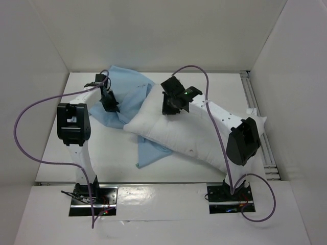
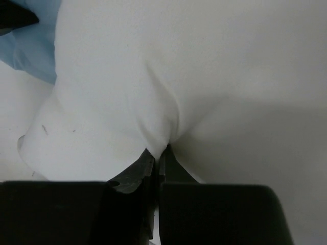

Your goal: Put the pillow into the pillowcase

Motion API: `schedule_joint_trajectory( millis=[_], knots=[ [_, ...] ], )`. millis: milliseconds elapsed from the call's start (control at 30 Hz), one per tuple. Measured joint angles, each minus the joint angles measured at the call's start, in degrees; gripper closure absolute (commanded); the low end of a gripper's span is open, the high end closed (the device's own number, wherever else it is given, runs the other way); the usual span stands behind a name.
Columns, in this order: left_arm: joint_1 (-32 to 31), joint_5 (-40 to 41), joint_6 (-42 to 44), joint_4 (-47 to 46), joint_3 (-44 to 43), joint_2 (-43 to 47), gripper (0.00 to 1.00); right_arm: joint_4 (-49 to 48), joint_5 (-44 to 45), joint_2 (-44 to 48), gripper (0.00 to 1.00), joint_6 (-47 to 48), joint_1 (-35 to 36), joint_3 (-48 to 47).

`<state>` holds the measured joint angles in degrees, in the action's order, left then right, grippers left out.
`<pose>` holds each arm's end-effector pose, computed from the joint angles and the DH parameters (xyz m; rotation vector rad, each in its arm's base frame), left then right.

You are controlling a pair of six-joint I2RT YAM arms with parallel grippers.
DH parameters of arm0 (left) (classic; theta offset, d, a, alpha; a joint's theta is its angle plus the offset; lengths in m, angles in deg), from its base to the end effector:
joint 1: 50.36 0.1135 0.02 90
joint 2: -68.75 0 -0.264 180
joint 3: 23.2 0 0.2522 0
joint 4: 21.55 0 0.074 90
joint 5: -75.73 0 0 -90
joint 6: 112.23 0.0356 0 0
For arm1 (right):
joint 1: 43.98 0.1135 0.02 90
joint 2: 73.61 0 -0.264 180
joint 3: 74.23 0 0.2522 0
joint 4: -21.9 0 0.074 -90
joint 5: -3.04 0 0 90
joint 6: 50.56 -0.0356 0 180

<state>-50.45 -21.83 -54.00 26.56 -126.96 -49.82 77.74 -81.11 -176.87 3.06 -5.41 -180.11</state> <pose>0.4398 -0.0054 0.1836 -0.6960 2.6107 -0.3502 0.3134 0.2453 0.2944 -0.0054 2.5420 0.4110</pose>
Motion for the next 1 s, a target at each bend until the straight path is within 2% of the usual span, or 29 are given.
schedule_joint_trajectory(
  millis=[167,400,633,667,733,767,800,833,867,900,933,967,1000],
  knots=[
    [3.2,1.1,0.0,0.4,-3.6,0.0,1.00,0.6,2.1,6.7,1.00,1.7,-0.4,0.8],
    [5.4,3.7,0.5,3.7,-14.3,0.0,1.00,8.7,4.0,17.2,1.00,6.1,-1.1,-0.3],
    [5.9,5.4,1.7,5.8,-23.8,-0.5,0.99,13.0,-2.1,23.5,1.00,8.9,0.2,3.3],
    [5.9,5.4,1.8,6.0,-24.1,-0.5,0.73,12.5,-3.3,24.0,1.00,9.1,1.4,5.2],
    [6.0,5.3,2.8,7.0,-24.1,-0.7,0.42,11.6,-4.9,23.9,1.00,9.0,4.9,9.3],
    [6.0,5.4,3.5,7.5,-24.0,-0.9,0.32,11.3,-5.8,23.0,1.00,9.0,7.1,11.1],
    [6.0,5.5,3.7,7.6,-23.4,-0.9,0.13,11.0,-6.3,22.1,1.00,9.0,9.1,12.5],
    [5.9,6.0,4.2,7.9,-22.7,-0.7,0.11,11.0,-6.8,20.7,1.00,8.8,11.0,13.7],
    [5.7,6.6,4.6,8.2,-21.9,-0.5,0.10,11.0,-7.2,19.1,0.89,8.8,12.6,14.2],
    [5.6,7.3,5.0,8.6,-21.2,-0.3,0.10,11.0,-7.4,17.9,0.66,8.7,13.7,14.3],
    [5.3,8.5,5.4,9.1,-20.5,0.0,0.13,11.0,-7.7,16.8,0.48,8.3,14.4,14.1],
    [5.0,9.6,6.1,9.4,-19.8,0.5,0.19,11.2,-7.7,15.9,0.24,8.3,14.7,13.6],
    [4.4,10.9,6.6,9.7,-19.1,1.3,0.28,11.8,-7.7,15.1,0.19,8.7,14.7,12.3]
  ],
)
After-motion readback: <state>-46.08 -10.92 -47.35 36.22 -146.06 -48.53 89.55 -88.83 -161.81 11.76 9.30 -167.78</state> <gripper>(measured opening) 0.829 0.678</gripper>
